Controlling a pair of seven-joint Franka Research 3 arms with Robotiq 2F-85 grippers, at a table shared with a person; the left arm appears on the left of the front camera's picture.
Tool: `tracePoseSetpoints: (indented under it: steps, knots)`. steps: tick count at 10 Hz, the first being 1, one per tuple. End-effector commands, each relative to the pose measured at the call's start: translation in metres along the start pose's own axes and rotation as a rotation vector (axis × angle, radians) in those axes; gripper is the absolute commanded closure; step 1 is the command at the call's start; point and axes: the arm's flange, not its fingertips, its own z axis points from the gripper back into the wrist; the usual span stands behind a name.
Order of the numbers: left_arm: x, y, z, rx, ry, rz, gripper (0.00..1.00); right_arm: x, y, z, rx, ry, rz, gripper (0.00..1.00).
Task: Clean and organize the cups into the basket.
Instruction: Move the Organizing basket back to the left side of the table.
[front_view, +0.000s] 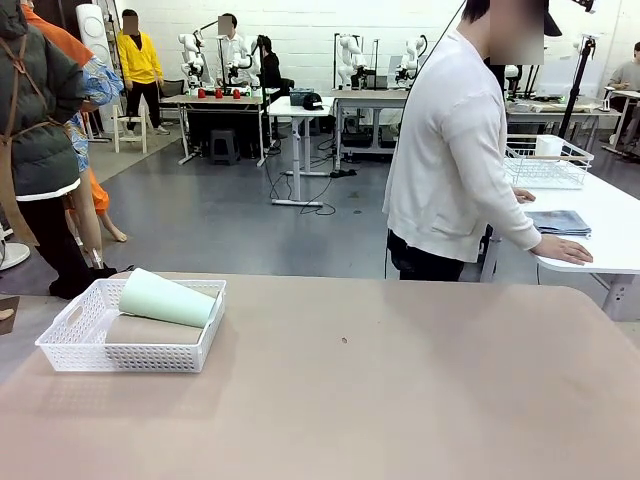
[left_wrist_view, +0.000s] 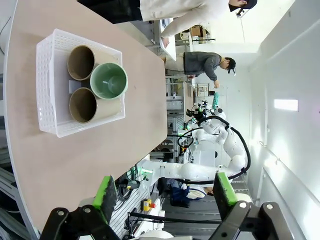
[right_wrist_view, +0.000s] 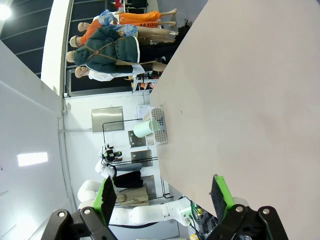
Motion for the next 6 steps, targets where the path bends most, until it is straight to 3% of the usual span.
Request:
tracePoseSetpoints:
  steps: [1,6]
  knots:
    - [-0.0010,0.0009,0.0014,0.015,0.000,0.007,0.00,-0.0023,0.0002,-0.0031,-0.010,-0.010,0.002,0.00]
    - [-0.0010,0.0009,0.0014,0.015,0.000,0.007,0.00,-0.0023,0.0002,-0.0031,-0.010,-0.010,0.002,0.00]
